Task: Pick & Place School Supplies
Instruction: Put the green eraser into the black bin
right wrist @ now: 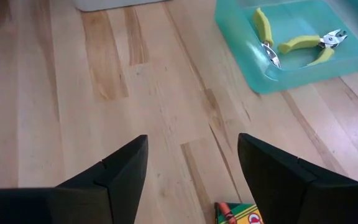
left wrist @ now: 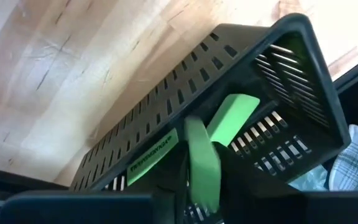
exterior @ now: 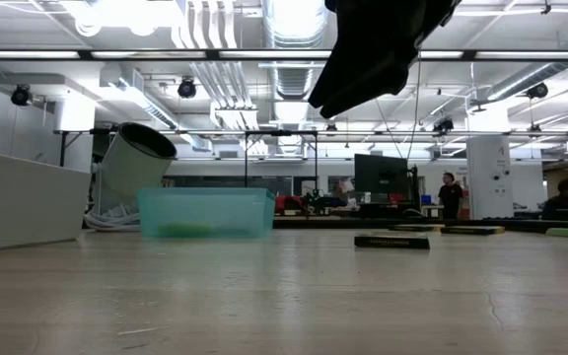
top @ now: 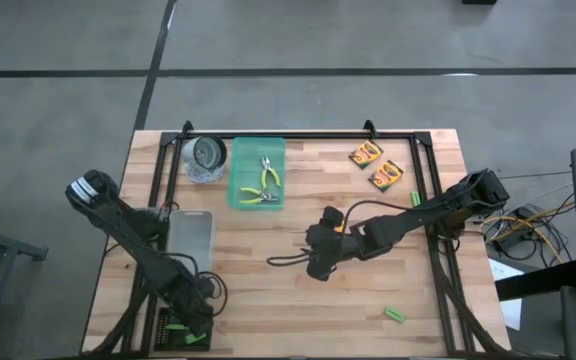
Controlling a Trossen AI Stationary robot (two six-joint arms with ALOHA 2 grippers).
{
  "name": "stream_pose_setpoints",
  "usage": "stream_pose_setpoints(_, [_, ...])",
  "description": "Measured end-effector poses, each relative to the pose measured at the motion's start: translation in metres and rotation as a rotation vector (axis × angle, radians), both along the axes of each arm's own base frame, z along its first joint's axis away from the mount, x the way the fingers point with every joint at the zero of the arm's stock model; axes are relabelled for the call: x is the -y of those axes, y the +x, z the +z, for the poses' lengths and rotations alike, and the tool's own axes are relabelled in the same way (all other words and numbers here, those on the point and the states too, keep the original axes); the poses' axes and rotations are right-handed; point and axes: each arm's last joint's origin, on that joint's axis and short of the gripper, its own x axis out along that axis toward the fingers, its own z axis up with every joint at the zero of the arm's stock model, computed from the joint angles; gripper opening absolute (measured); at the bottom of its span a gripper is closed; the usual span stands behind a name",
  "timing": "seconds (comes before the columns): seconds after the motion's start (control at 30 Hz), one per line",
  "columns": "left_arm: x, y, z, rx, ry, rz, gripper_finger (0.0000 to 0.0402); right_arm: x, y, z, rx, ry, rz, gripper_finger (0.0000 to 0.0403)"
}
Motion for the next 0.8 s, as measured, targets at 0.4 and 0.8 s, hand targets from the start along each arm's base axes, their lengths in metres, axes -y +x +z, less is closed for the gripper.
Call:
stream_pose_setpoints(0.4, [-0.001,0.001,0.001,-0.032,-0.002,0.068,0.0143,0.0,0.0,-0.001,-0.003,-0.001,0.001,0.0244])
stream_pose_setpoints(0.8, [0.0,0.009,0.026,0.148,-0.178,0.027,0.0167,0.0,-0.001,-0.001,-0.008,-0.009,0.008,0.0237])
